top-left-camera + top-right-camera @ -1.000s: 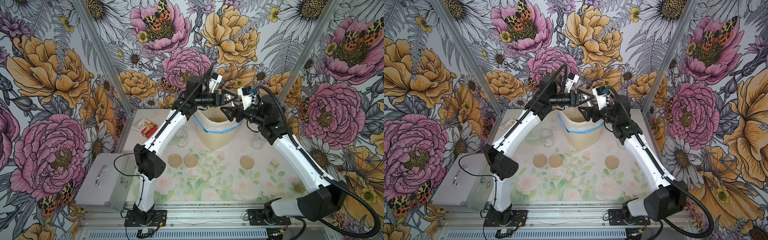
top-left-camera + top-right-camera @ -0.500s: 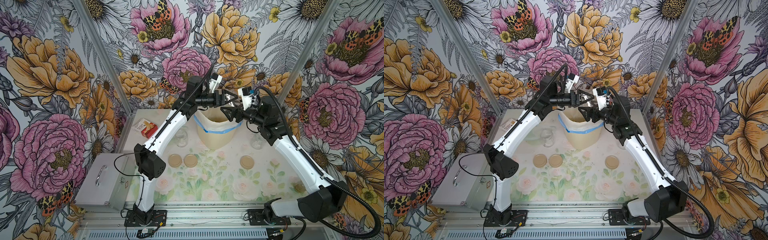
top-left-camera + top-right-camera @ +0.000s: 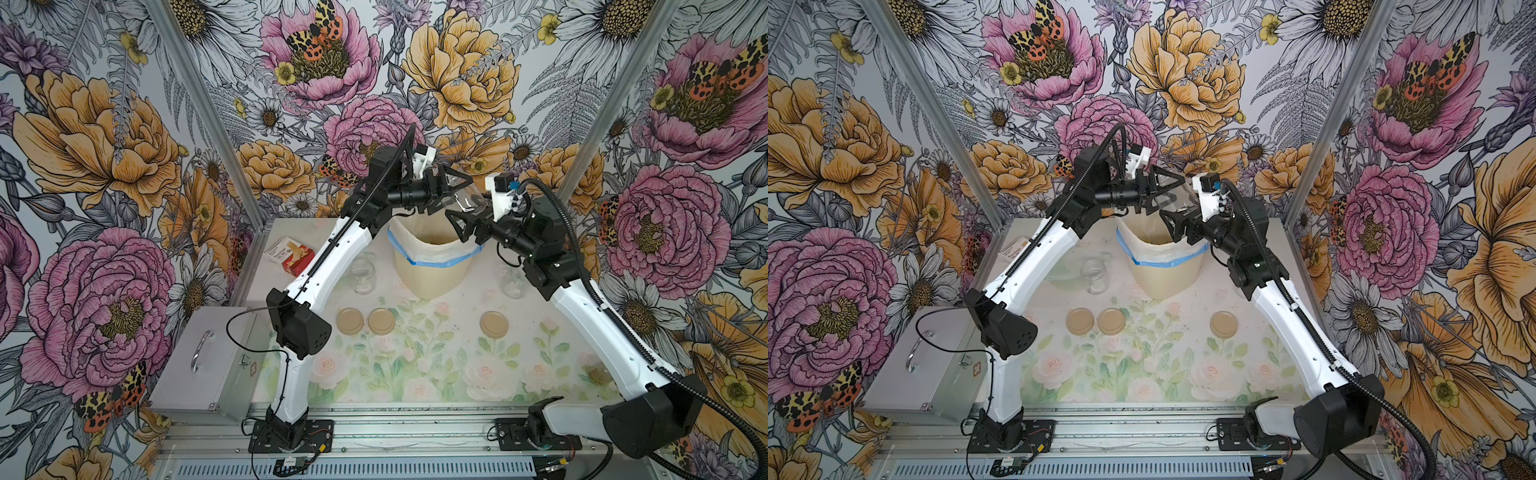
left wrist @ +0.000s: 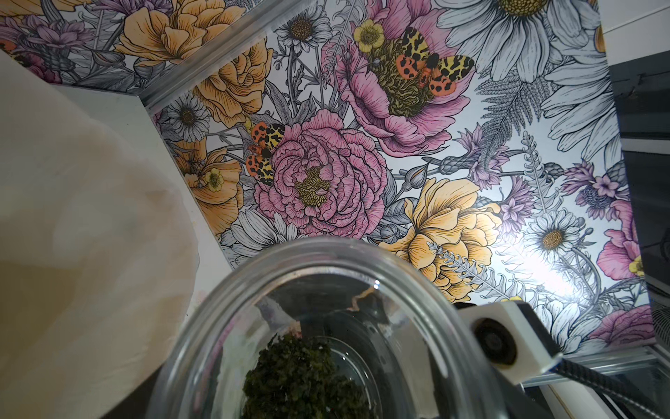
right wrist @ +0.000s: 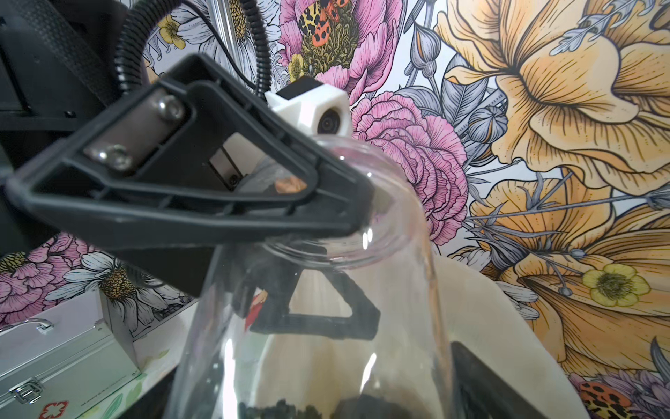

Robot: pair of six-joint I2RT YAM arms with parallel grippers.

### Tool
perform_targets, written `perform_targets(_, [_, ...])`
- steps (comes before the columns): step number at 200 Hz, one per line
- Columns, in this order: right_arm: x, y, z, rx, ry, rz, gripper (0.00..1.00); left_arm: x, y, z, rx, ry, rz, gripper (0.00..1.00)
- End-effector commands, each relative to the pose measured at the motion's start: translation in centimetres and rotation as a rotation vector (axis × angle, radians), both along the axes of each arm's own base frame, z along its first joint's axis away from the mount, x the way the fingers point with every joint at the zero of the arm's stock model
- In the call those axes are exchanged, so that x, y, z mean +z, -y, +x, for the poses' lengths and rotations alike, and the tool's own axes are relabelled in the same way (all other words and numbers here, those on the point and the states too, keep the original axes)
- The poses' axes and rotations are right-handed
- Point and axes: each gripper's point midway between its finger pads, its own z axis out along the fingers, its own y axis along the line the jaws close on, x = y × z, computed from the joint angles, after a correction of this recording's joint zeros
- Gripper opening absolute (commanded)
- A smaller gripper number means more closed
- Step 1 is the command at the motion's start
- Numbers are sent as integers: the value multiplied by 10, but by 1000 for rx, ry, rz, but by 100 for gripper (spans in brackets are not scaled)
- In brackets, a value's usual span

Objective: Empty moldy tea leaves from jars
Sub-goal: Pour the moldy tea leaves from the jar into the trash bin.

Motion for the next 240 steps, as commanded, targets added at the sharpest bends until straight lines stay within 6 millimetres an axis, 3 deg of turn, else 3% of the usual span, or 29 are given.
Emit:
perform_targets(1, [15, 6, 0, -33, 81, 10, 100, 29, -8, 3, 28, -11, -90, 57])
perform_targets(35, [18, 8, 2, -48, 148, 16, 100, 31, -7, 3, 2, -105, -133, 57])
perform_targets(74, [20, 9, 4, -70, 201, 20, 100, 13, -1, 3, -38, -190, -121, 58])
perform_targets(240, [13, 2, 19, -53, 185, 4, 98, 6, 18, -10, -144, -232, -126, 60])
